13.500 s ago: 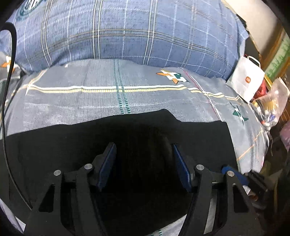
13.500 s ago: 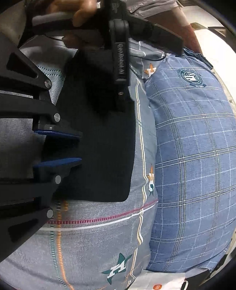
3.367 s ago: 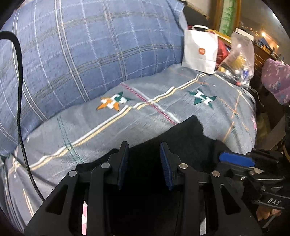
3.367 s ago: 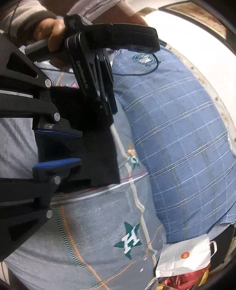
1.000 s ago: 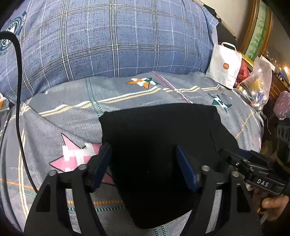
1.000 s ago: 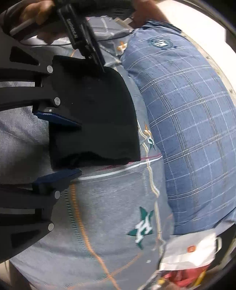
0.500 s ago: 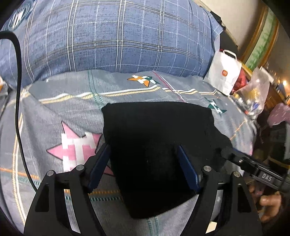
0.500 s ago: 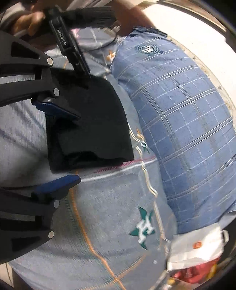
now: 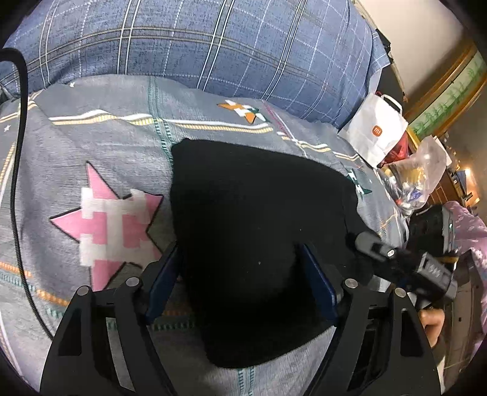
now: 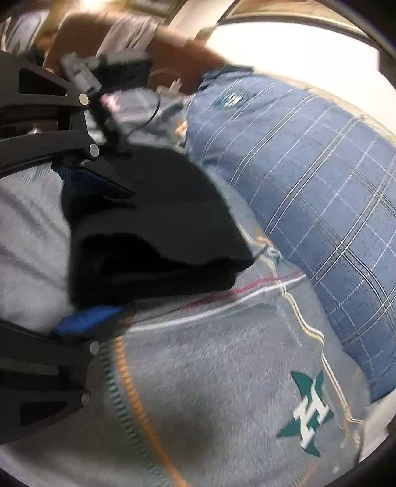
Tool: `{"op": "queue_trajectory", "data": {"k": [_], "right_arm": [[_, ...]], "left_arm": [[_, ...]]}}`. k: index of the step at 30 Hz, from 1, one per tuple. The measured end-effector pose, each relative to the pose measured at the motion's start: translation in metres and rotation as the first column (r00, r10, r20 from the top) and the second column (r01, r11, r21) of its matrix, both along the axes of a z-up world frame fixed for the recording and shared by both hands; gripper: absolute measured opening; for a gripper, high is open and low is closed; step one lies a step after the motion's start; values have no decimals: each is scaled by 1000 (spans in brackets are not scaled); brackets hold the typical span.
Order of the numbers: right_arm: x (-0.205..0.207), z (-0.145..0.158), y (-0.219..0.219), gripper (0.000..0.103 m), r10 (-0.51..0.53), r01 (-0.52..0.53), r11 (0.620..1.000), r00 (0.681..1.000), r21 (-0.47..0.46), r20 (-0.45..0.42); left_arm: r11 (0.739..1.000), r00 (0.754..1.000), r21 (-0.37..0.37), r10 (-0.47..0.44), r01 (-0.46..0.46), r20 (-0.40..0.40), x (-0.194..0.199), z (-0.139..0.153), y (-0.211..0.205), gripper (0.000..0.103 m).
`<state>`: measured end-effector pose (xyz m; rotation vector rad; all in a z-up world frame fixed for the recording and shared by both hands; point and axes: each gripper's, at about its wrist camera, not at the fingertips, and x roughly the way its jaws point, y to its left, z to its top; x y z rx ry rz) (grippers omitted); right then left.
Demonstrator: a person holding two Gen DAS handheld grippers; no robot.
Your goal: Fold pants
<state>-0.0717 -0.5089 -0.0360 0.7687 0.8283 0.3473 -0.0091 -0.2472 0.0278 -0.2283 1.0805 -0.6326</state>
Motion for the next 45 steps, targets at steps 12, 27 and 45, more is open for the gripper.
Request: {"op": "queue_trajectory", "data": {"k": [12,27,45], "right_arm": [[-17,34,40,43,37,-8,972,992,-237,121],[-17,90,114,42,121,-66,969,967,-239,226],[52,60,199,42,213,-181,961,966,-211,145]], "left_arm": [[1000,999,0,3,-3,39,-6,7,1,77],[995,981,62,71,-83,183,-20,73,66,77],[969,972,147,176,-199,158,17,42,138,76]]}}
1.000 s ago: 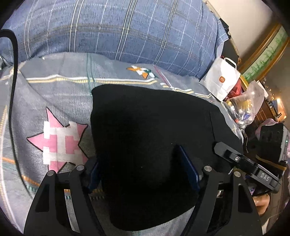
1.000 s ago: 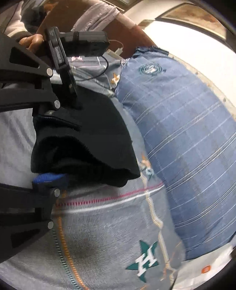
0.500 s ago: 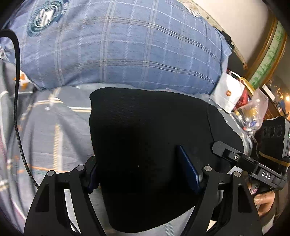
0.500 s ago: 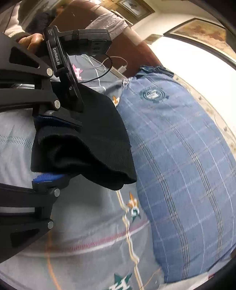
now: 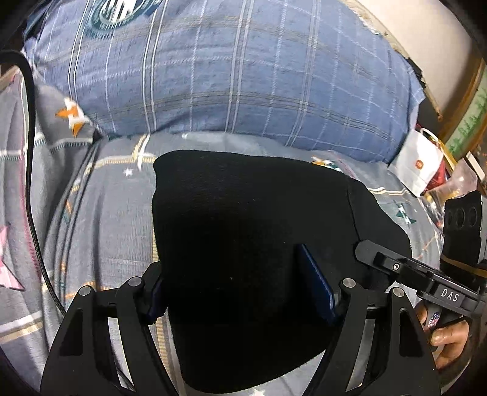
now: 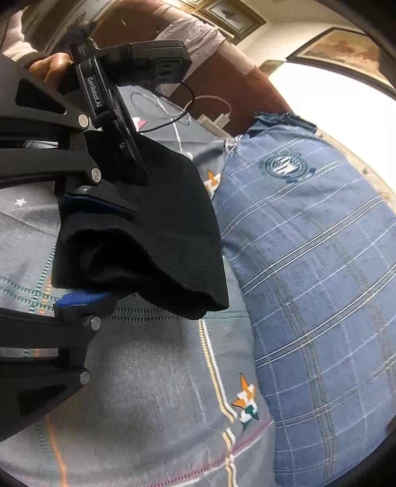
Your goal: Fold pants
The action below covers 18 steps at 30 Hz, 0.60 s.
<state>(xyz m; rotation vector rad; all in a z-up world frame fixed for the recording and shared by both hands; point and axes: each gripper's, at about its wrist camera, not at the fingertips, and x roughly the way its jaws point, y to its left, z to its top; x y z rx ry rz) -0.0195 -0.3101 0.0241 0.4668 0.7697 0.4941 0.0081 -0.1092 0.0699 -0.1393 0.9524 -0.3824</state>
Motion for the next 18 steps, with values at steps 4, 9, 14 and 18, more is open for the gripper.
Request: {"op": "queue_trajectory", "data": {"k": [4,9,14,18], "right_arm": [[16,-20,4,43,-6,4,999,999,-39,-45],[16,-30,7,47,-31,23,985,998,-173,-46],[-1,-2,0,48,-72,78,962,997,-262,30],[-11,32,6,48,-35,75,956,989,-283,144]], "left_arm": [[1000,999,-2,19,-19,-40,12,-26,3,76],[999,997,-32,21,-23,-68,18,-43,8,77],[999,999,20,47,-46,-10,13,-19,14,77],[998,998,24,66,-66,26,17,-1,19,77]]}}
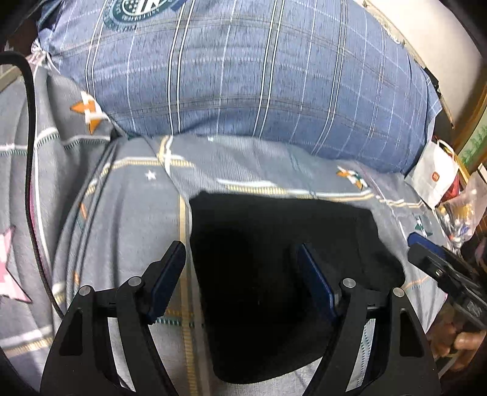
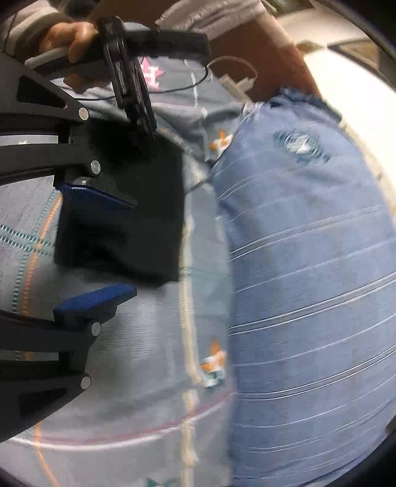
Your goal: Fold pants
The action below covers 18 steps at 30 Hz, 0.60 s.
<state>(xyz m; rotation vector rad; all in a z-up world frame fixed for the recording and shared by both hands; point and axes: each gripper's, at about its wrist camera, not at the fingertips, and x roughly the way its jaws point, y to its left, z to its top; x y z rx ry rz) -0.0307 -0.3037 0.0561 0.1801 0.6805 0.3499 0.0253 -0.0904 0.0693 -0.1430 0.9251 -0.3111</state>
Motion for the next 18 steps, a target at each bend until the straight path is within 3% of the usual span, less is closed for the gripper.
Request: {"op": "queue_trajectory", "data": {"k": [4,9,15,18], "right_arm": [[-1,8,27,48,94,-93,994,995,-51,33],[11,-13,48,48,88,-86,986,996,-144,5],[39,-45,37,48,41,-52,990,996,-130,-84],[44,-50,35,49,48,-57,994,995,-94,-86]], "left_arm": [[1000,1000,15,6,-6,12,6,3,-8,77],[997,1000,76,10,-11,10,13,-8,-24,77],[993,1000,121,14,-14,-1,26,-21,-30,77],[990,1000,144,10,-11,5,31,-23,-34,77]]}}
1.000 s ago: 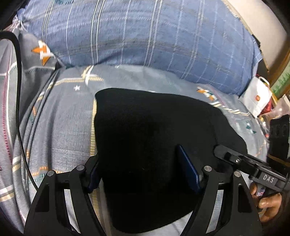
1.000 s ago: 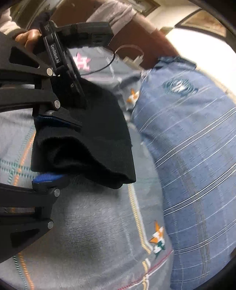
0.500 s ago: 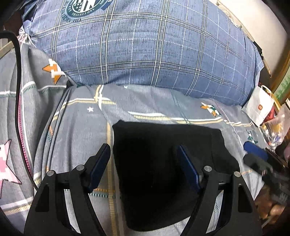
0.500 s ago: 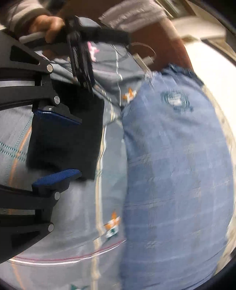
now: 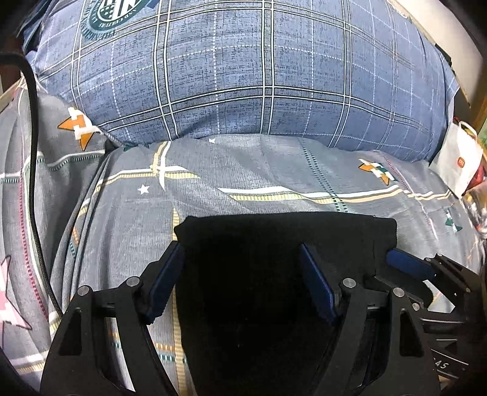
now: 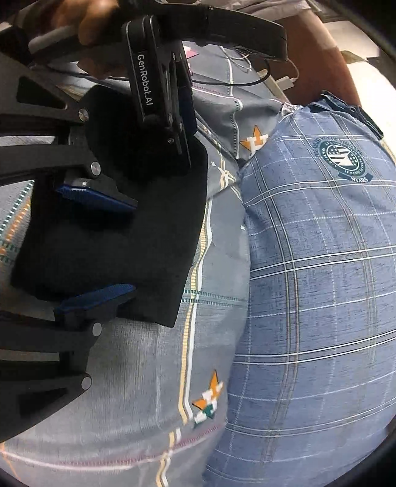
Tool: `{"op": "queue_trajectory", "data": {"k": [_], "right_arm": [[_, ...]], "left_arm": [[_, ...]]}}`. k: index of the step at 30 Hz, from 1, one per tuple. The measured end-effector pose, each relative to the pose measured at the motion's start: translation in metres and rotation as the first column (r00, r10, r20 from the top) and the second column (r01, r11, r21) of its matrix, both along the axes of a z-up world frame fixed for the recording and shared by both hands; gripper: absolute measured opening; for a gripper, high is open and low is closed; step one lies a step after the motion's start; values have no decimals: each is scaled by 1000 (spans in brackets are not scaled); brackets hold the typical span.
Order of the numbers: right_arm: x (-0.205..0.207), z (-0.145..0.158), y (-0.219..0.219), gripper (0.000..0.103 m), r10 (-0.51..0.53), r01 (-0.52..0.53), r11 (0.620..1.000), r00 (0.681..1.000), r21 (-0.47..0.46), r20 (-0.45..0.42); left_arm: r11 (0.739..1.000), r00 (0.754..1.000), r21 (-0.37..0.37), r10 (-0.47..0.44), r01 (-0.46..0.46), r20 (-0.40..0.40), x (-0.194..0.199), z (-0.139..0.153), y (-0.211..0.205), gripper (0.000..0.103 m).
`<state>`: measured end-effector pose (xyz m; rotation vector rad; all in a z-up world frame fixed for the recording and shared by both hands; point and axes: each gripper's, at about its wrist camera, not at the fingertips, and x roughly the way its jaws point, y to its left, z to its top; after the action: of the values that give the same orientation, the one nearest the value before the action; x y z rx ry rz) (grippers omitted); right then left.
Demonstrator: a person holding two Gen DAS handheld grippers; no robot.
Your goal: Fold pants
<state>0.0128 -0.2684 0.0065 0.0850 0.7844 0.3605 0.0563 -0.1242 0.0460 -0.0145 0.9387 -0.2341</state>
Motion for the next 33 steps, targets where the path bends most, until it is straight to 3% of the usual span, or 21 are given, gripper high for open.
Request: {"op": "queue_trajectory", "data": {"k": [8,14,21,33], "right_arm": [[0,0,3,51,14,-14,1000,1000,-16,19],[-16,16,3,51,-36,36,999,998,-5,47],[-43,38,3,53,-78,79,997,992,-11,98],[-73,50,4,56,-133,135,991,985,-9,113]], "left_arm": [[1000,1000,6,6,-7,20,-2,-1,-1,78],[1000,999,-9,14,-13,31,-20,8,4,78],[998,994,-37,57,-53,93,-55,27,15,78],[996,974,21,81,-87,211,-102,52,17,78]]}}
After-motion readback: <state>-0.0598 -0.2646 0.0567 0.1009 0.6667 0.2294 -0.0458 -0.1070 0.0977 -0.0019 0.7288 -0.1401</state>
